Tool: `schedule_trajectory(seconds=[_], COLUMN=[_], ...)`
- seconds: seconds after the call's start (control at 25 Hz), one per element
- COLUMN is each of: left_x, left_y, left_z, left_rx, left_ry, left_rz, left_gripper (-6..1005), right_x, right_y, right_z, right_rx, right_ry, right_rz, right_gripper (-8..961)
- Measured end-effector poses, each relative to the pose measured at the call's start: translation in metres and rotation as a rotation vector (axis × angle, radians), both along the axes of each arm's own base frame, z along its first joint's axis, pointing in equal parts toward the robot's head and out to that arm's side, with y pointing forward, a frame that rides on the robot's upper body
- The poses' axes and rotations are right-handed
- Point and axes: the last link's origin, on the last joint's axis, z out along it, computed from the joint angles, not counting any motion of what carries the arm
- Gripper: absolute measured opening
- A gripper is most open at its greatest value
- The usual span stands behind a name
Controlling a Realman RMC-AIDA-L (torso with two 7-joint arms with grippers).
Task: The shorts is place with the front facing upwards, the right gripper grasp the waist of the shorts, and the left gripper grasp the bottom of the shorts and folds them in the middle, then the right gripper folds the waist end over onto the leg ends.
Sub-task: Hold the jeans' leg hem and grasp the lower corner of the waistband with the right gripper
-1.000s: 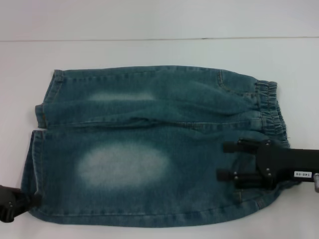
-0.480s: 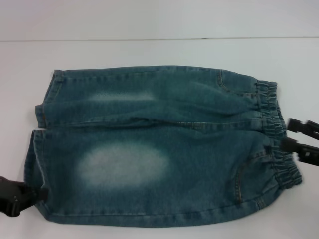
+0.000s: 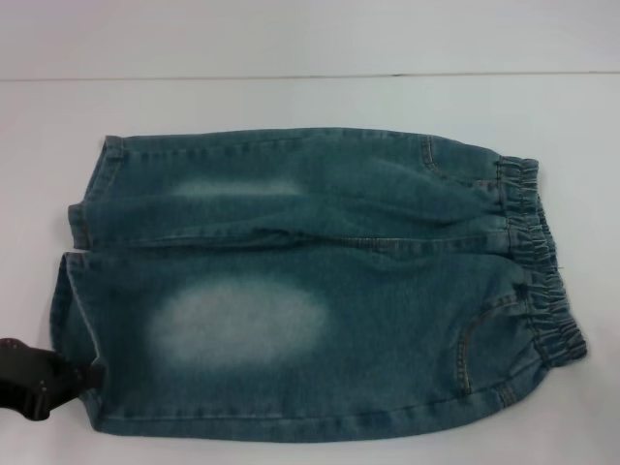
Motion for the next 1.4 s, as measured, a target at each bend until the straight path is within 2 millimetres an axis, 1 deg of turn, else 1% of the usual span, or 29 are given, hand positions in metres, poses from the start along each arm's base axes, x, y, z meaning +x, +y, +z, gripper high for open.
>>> schedule_trajectory(seconds=[0.16, 0.44, 0.68, 0.92, 1.4], left_x=[0.002, 0.006, 0.007, 0.008, 0.012], left_y=[0.003, 0.007, 0.009, 0.012, 0.014], left_z=[0.0, -0.003, -0.003, -0.003, -0.001], left_rx=[0.0, -0.014, -0.013, -0.011, 0.0], left_ry=[0.002, 0.01, 0.012, 0.011, -0.004], left_rz=[-0.01, -0.028, -0.027, -0.031, -0.047], left_gripper=[38, 36, 37, 38, 37], right_x=[0.003, 0.001, 0.002, -0.001, -0.003], right_y=[0.004, 0.029, 0.042, 0.053, 0.058], right_z=[-0.01, -0.022, -0.02, -0.018, -0.024], right_rx=[-0.024, -0.072, -0.095, -0.178, -0.234], right_ry=[-0.018, -0.011, 0.002, 0.003, -0.021], right_rz=[-0.034, -0.114, -0.181, -0.219, -0.228], right_gripper=[916, 917, 917, 917, 916])
